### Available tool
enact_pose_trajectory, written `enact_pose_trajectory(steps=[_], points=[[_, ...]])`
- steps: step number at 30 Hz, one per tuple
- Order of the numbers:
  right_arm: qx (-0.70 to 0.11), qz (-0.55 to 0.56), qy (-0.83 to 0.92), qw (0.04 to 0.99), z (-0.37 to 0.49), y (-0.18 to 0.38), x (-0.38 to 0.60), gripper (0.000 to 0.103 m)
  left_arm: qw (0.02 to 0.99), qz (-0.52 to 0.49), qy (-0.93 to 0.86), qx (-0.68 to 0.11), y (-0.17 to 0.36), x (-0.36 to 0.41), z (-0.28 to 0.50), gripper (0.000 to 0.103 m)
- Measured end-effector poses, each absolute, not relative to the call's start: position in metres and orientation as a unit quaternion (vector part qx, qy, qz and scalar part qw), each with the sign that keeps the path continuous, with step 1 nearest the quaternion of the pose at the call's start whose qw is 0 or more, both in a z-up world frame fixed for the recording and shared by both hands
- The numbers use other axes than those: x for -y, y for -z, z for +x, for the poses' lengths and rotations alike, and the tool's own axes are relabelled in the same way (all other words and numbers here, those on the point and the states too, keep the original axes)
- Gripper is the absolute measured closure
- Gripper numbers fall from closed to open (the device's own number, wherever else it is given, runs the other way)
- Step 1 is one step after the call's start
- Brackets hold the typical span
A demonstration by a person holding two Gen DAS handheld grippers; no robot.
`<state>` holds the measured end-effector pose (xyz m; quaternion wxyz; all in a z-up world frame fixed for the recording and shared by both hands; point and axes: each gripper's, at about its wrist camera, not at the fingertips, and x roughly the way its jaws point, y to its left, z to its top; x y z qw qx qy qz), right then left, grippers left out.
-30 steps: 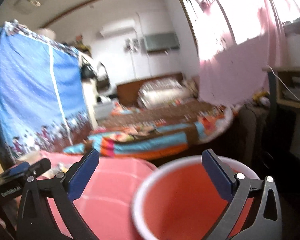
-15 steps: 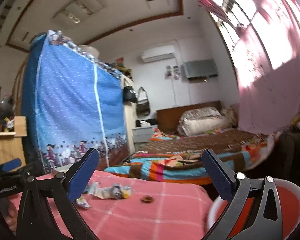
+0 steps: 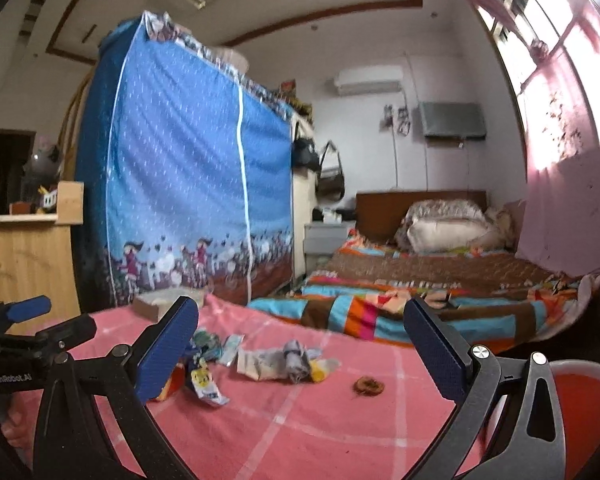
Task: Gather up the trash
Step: 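Move both tools back over the table, then grasp the wooden stick and wrapper with the left tool while the right grasps the blue packet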
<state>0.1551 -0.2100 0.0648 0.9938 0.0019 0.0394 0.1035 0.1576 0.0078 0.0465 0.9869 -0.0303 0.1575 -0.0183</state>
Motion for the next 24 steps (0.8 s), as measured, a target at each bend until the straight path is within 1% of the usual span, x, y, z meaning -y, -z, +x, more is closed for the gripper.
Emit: enact_pose_trajectory(steps=[1, 2, 3, 4, 5, 6, 8, 9, 11, 13, 14, 15, 17, 19, 22, 24], points=[[-0.05, 0.003, -0.107, 0.993, 0.158, -0.062, 0.209, 0.002, 0.985, -0.029, 0.024, -0.171, -0.045, -0.006, 0.162, 0.001], [-0.07, 0.004, -0.114, 0.991, 0.165, -0.059, 0.208, 0.008, 0.981, -0.028, 0.031, -0.188, -0.043, -0.004, 0.168, 0.004], [-0.086, 0.006, -0.12, 0.989, 0.169, -0.057, 0.207, 0.011, 0.978, -0.028, 0.039, -0.205, -0.04, -0.003, 0.173, 0.006], [-0.099, 0.006, -0.125, 0.987, 0.173, -0.054, 0.206, 0.016, 0.974, -0.03, 0.046, -0.218, -0.038, -0.003, 0.177, 0.012], [-0.117, 0.006, -0.132, 0.984, 0.178, -0.051, 0.204, 0.019, 0.969, -0.033, 0.056, -0.237, -0.034, -0.002, 0.182, 0.018], [-0.136, 0.005, -0.138, 0.981, 0.183, -0.048, 0.203, 0.021, 0.963, -0.037, 0.067, -0.258, -0.029, -0.001, 0.188, 0.022], [-0.162, 0.003, -0.151, 0.975, 0.19, -0.042, 0.2, 0.029, 0.952, -0.043, 0.082, -0.29, -0.021, 0.002, 0.196, 0.033], [-0.175, 0.002, -0.157, 0.972, 0.193, -0.039, 0.198, 0.03, 0.948, -0.046, 0.088, -0.303, -0.018, 0.003, 0.199, 0.035], [-0.198, -0.004, -0.166, 0.966, 0.197, -0.032, 0.192, 0.032, 0.941, -0.047, 0.097, -0.32, -0.014, 0.006, 0.202, 0.046], [-0.214, -0.01, -0.173, 0.961, 0.201, -0.028, 0.186, 0.034, 0.937, -0.047, 0.105, -0.329, -0.013, 0.009, 0.204, 0.051], [-0.219, -0.013, -0.174, 0.96, 0.201, -0.027, 0.184, 0.035, 0.936, -0.044, 0.103, -0.334, -0.012, 0.011, 0.205, 0.057], [-0.225, -0.018, -0.175, 0.958, 0.203, -0.025, 0.182, 0.036, 0.934, -0.039, 0.101, -0.34, -0.011, 0.014, 0.205, 0.061], [-0.237, -0.022, -0.176, 0.955, 0.206, -0.023, 0.179, 0.037, 0.931, -0.034, 0.1, -0.349, -0.008, 0.016, 0.207, 0.076], [-0.25, -0.025, -0.18, 0.951, 0.209, -0.02, 0.176, 0.04, 0.931, -0.032, 0.095, -0.352, -0.009, 0.016, 0.21, 0.084], [-0.263, -0.027, -0.196, 0.944, 0.212, -0.018, 0.174, 0.048, 0.933, -0.046, 0.086, -0.347, -0.01, 0.01, 0.207, 0.087], [-0.269, -0.027, -0.214, 0.939, 0.212, -0.018, 0.169, 0.048, 0.935, -0.056, 0.077, -0.341, -0.014, 0.003, 0.206, 0.088]])
